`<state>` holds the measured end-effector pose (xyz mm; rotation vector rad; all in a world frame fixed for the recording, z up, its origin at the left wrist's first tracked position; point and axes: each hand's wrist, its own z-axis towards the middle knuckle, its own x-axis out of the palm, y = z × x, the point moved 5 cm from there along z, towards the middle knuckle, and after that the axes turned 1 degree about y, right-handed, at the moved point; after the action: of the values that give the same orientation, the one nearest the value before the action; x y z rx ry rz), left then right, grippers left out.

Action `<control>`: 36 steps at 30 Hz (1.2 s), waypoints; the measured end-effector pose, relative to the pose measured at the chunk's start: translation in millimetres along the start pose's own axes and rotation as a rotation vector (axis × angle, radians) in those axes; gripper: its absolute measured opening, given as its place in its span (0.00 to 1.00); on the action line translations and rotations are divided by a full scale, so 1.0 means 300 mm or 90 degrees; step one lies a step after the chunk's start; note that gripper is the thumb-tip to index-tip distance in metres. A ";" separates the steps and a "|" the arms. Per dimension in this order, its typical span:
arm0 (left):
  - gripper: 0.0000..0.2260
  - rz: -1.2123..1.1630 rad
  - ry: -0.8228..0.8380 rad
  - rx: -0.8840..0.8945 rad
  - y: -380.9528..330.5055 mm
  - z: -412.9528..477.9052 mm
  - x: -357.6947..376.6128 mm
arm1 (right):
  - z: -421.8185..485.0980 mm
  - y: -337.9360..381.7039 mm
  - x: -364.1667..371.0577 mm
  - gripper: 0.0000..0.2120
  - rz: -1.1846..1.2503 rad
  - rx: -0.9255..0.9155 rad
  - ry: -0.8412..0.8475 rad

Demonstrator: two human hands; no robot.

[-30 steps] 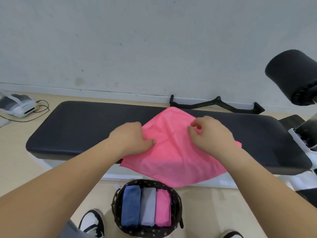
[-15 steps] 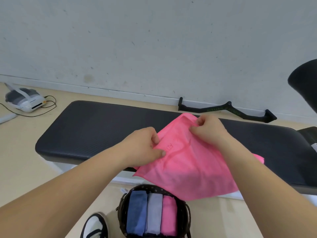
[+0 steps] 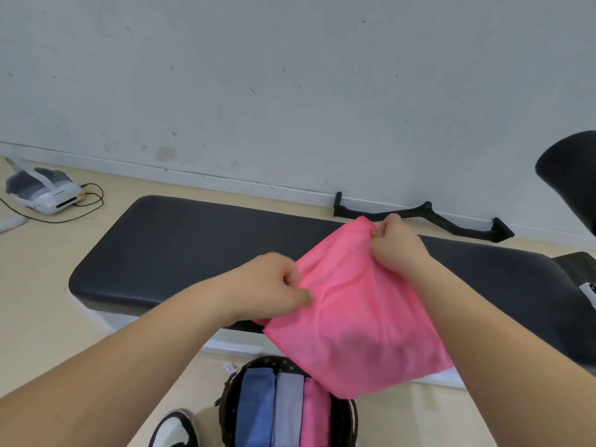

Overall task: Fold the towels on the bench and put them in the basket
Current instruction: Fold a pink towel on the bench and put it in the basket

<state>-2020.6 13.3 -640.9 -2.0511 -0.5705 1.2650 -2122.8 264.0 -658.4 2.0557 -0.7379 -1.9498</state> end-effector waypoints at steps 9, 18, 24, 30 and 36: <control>0.10 -0.042 0.016 -0.066 0.057 -0.015 -0.039 | 0.095 0.084 0.031 0.05 -0.016 -0.101 0.000; 0.08 -0.034 0.083 -0.141 0.102 -0.034 -0.032 | 0.151 0.088 0.077 0.06 -0.046 -0.089 0.039; 0.06 0.193 0.035 -0.132 0.115 -0.016 -0.051 | 0.167 0.057 0.074 0.08 0.025 -0.051 0.057; 0.10 0.281 -0.039 -0.118 0.112 -0.005 -0.064 | 0.128 0.055 0.079 0.04 0.020 -0.083 -0.007; 0.04 0.243 -0.026 -0.084 0.115 -0.010 -0.032 | 0.061 0.064 0.038 0.07 0.101 -0.092 -0.053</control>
<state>-2021.1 -18.0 -658.8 -2.3264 -0.2919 1.5218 -2144.6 245.4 -661.0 1.7862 -0.7296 -1.9491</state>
